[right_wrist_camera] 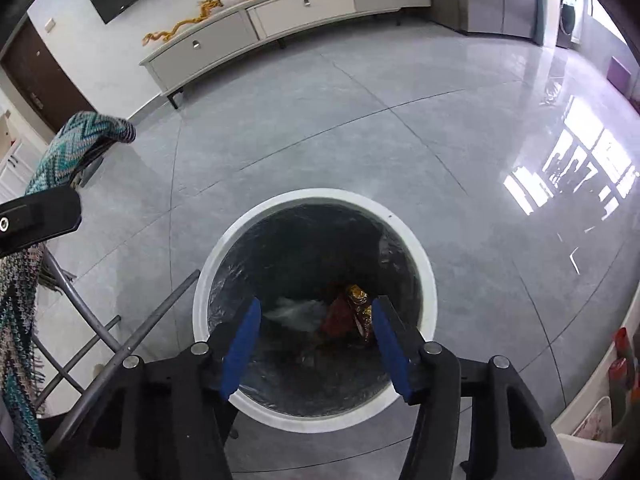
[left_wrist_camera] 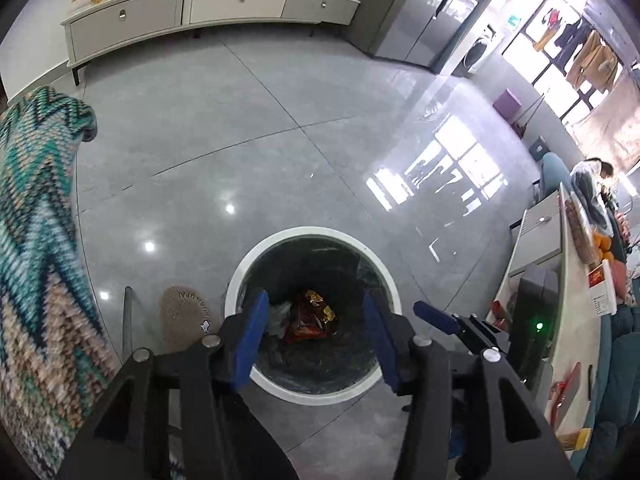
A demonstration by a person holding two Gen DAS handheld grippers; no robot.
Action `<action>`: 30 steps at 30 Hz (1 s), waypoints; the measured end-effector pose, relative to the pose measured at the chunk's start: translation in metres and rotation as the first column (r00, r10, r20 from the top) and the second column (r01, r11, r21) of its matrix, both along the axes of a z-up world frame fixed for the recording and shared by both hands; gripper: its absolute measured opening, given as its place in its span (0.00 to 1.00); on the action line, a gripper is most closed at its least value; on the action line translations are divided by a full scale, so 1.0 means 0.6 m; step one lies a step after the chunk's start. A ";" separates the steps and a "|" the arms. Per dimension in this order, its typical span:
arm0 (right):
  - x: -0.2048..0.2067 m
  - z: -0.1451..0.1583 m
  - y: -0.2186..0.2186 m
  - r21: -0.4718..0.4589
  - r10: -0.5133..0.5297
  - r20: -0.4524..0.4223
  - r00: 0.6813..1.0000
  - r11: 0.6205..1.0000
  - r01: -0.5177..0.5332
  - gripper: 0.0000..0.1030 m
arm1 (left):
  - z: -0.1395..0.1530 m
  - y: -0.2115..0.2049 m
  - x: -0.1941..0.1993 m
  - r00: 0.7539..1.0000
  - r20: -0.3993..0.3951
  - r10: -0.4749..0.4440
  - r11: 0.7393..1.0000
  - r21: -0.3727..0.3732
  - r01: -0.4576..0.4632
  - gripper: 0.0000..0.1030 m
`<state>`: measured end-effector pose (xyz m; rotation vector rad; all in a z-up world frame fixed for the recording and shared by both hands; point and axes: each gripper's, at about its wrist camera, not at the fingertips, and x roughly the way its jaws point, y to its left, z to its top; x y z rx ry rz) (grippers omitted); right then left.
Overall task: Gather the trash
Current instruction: 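Move both open tools back over the remaining trash on the rug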
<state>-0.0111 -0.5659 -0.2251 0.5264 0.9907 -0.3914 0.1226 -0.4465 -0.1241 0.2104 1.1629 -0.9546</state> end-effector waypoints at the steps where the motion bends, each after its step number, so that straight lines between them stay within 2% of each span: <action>1: 0.000 0.007 -0.001 -0.011 -0.009 0.003 1.000 1.000 0.009 0.54 | 0.008 0.010 0.000 1.000 -0.003 0.007 1.000 -0.015 -0.007 0.47; 4: -0.009 0.049 0.007 -0.128 -0.056 0.007 0.998 0.990 0.057 0.58 | 0.037 0.037 -0.005 1.000 0.006 0.020 0.998 -0.054 -0.019 0.47; 6: -0.014 0.089 0.020 -0.218 -0.080 0.031 0.996 0.972 0.085 0.68 | 0.062 0.059 -0.009 0.999 0.035 0.029 0.997 -0.079 -0.026 0.47; 8: -0.023 0.135 0.042 -0.313 -0.103 0.072 0.992 0.942 0.121 0.77 | 0.091 0.088 -0.015 0.996 0.076 0.050 0.994 -0.103 -0.042 0.47; 11: -0.046 0.217 0.088 -0.459 -0.145 0.179 0.973 0.862 0.213 0.99 | 0.128 0.128 -0.023 0.988 0.124 0.091 0.987 -0.143 -0.074 0.47; 14: -0.065 0.282 0.132 -0.520 -0.144 0.282 0.949 0.808 0.277 1.00 | 0.167 0.183 -0.030 0.970 0.183 0.157 0.975 -0.187 -0.123 0.47; 18: -0.083 0.363 0.188 -0.516 -0.117 0.401 0.908 0.790 0.330 1.00 | 0.219 0.278 -0.037 0.928 0.262 0.265 0.944 -0.267 -0.194 0.47; 21: -0.094 0.415 0.228 -0.519 -0.100 0.478 0.873 0.770 0.372 1.00 | 0.257 0.362 -0.044 0.871 0.329 0.365 0.907 -0.337 -0.253 0.47; 24: -0.099 0.456 0.267 -0.496 -0.069 0.533 0.844 0.782 0.377 1.00 | 0.279 0.425 -0.041 0.838 0.340 0.427 0.880 -0.368 -0.299 0.47; 27: -0.108 0.497 0.320 -0.522 -0.014 0.590 0.808 0.757 0.394 1.00 | 0.299 0.498 -0.037 0.802 0.337 0.493 0.845 -0.404 -0.350 0.47; 30: -0.110 0.535 0.380 -0.547 0.088 0.625 0.775 0.758 0.355 1.00 | 0.316 0.570 -0.038 0.756 0.353 0.551 0.813 -0.430 -0.392 0.47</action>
